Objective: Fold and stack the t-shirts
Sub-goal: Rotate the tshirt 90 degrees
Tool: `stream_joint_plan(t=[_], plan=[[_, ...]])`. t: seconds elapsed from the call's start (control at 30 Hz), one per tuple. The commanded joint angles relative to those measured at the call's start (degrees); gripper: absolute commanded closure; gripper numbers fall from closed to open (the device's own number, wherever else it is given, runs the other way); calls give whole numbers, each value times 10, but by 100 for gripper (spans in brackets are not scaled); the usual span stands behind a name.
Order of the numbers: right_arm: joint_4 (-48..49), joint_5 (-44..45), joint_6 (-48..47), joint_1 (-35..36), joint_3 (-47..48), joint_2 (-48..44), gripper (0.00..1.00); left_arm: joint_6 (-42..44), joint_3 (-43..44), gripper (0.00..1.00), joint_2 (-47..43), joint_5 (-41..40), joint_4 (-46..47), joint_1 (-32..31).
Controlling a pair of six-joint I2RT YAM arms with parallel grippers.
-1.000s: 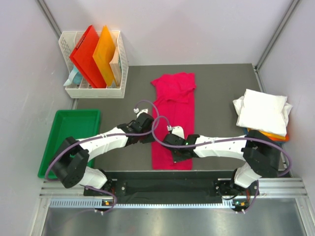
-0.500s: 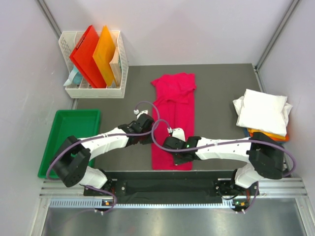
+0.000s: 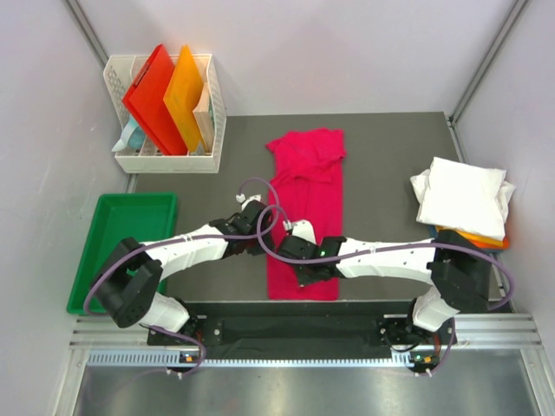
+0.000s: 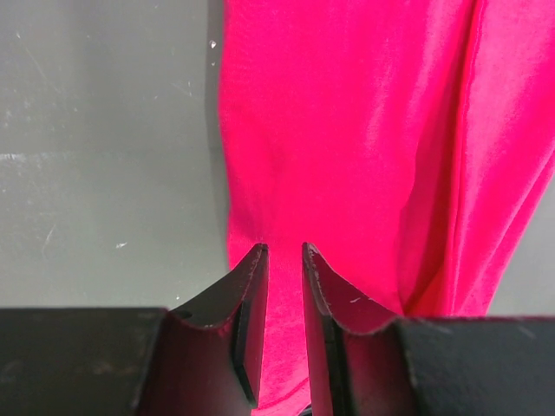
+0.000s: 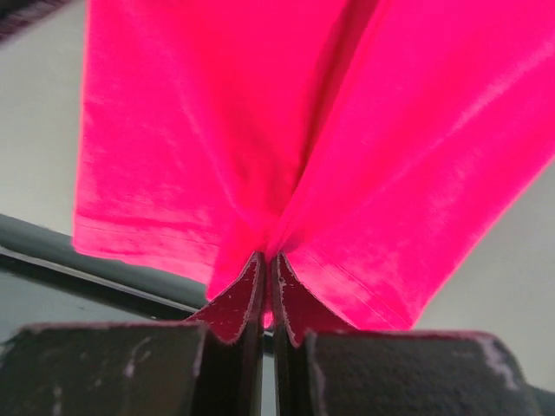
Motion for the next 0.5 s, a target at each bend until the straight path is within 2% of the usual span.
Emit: stream_joint_plan(t=[0.0, 0.07, 0.13, 0.17, 0.2, 0.23, 0.47], plan=[[30, -18, -39, 12, 23, 12, 100, -5, -1, 73, -10, -8, 14, -3], [36, -26, -46, 12, 21, 13, 100, -6, -5, 73, -12, -9, 14, -3], [30, -23, -44, 12, 24, 14, 94, -5, -5, 73, -12, -9, 13, -3], [30, -21, -44, 12, 25, 14, 91, -6, -6, 73, -12, -9, 15, -3], [29, -20, -43, 12, 24, 12, 81, -7, -6, 73, -12, -8, 16, -3], [29, -12, -41, 12, 24, 10, 77, -7, -6, 73, -10, -8, 17, -3], [-7, 49, -24, 11, 36, -52, 55, -6, 2, 72, -4, -6, 20, -3]])
